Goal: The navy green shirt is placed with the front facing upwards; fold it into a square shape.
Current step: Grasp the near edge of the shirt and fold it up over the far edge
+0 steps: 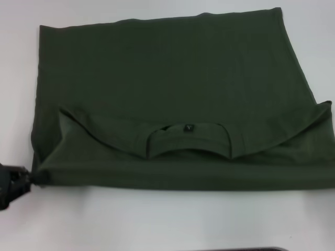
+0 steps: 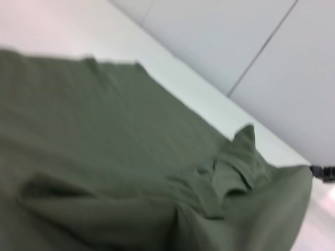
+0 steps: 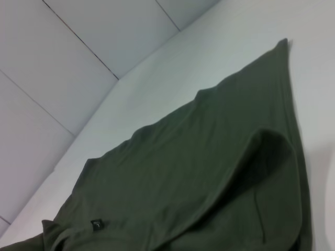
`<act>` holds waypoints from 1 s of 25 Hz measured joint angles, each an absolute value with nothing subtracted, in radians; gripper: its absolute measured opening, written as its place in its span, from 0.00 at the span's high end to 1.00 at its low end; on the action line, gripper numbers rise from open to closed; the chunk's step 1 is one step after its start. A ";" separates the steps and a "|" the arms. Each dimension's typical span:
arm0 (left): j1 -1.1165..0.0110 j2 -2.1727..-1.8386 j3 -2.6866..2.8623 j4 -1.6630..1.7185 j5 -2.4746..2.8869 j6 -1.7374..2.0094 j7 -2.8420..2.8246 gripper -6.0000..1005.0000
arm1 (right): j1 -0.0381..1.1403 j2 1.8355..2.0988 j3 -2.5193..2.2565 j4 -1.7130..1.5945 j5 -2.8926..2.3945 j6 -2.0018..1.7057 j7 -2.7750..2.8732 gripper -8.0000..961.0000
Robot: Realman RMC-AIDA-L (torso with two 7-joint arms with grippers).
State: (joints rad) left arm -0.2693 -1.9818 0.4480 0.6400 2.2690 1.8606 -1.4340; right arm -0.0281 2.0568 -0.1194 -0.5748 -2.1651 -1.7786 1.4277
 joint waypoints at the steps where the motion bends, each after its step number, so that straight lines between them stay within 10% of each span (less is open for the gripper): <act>1: -0.274 -1.976 0.419 0.640 2.269 1.872 -1.425 0.97 | -0.024 2.057 -0.115 -0.579 -2.164 -1.785 1.426 0.97; 25: -0.435 -1.950 0.322 0.699 2.160 1.911 -1.480 0.97 | 0.279 1.996 -0.022 -0.736 -2.157 -1.887 1.639 0.97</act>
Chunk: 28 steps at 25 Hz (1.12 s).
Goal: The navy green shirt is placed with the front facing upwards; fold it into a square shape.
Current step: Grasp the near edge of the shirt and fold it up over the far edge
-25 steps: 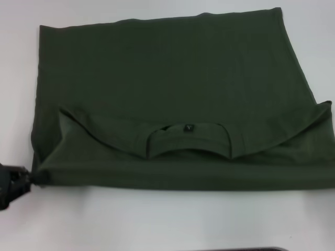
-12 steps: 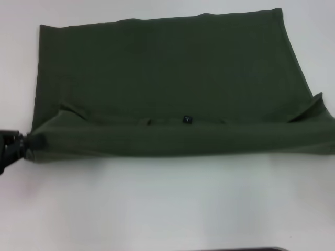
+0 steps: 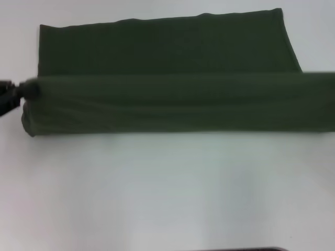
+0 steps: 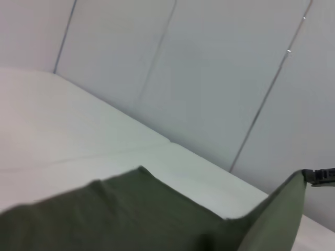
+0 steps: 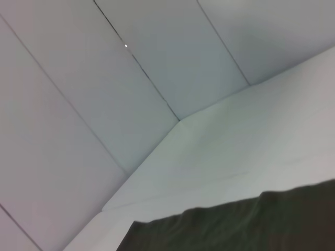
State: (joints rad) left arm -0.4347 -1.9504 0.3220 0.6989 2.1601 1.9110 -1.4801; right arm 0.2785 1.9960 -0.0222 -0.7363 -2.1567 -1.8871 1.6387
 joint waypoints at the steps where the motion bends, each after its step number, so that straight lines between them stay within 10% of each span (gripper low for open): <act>1: -0.446 -1.952 0.319 0.699 2.157 1.898 -1.484 0.97 | 0.289 1.992 -0.022 -0.737 -2.157 -1.879 1.647 0.97; 17: -0.637 -2.008 0.336 0.648 2.144 1.484 -1.573 0.97 | 0.509 1.976 -0.073 -0.644 -2.157 -1.576 1.753 0.97; 28: -0.709 -2.053 0.389 0.607 2.141 1.196 -1.570 0.97 | 0.604 2.029 -0.197 -0.545 -2.157 -1.224 1.747 0.97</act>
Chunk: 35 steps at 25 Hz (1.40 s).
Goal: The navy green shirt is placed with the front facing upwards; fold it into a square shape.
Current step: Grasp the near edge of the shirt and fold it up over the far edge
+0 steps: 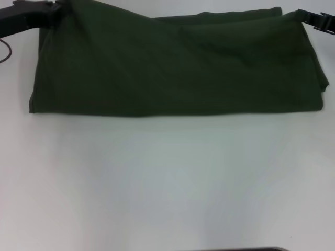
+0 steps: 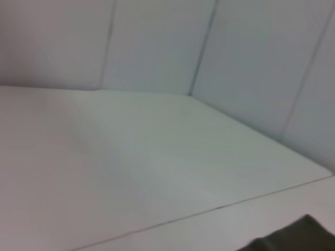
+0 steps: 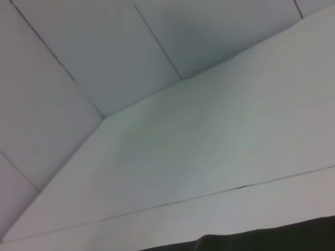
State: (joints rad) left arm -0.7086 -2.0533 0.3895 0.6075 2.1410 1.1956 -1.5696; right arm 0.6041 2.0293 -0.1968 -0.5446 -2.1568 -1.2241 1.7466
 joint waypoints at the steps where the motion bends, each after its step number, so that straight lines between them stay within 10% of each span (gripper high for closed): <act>1: -0.713 -2.056 0.393 0.603 2.141 1.175 -1.569 0.97 | 0.610 2.032 -0.199 -0.544 -2.157 -1.206 1.747 0.97; 35: -0.761 -2.069 0.483 0.591 2.112 0.858 -1.585 0.97 | 0.719 2.032 -0.269 -0.523 -2.102 -0.990 1.763 0.97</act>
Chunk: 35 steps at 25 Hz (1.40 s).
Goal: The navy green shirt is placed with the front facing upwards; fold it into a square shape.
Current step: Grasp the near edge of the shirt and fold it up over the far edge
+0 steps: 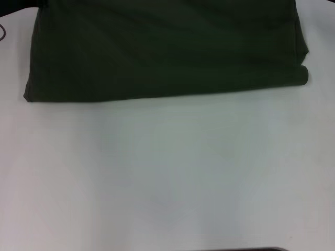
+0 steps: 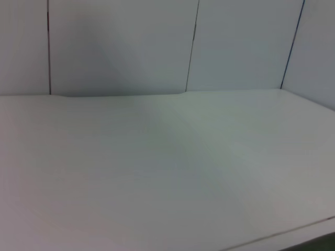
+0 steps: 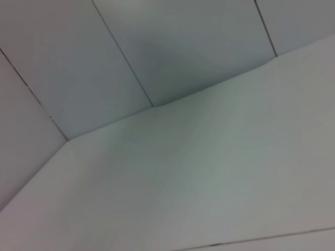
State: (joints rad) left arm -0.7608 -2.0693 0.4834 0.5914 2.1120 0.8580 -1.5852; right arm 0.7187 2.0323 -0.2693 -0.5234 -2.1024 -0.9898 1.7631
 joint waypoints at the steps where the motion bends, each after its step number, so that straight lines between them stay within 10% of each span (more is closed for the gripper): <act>1: -0.761 -2.073 0.487 0.591 2.112 0.852 -1.584 0.97 | 0.720 2.034 -0.271 -0.520 -2.102 -0.979 1.761 0.97; 30: -0.771 -2.164 0.590 0.577 2.085 0.623 -1.554 0.93 | 0.738 2.083 -0.366 -0.468 -2.095 -0.787 1.720 0.87; 35: -0.764 -2.164 0.590 0.576 2.030 0.574 -1.553 0.77 | 0.734 2.083 -0.360 -0.472 -2.087 -0.779 1.719 0.61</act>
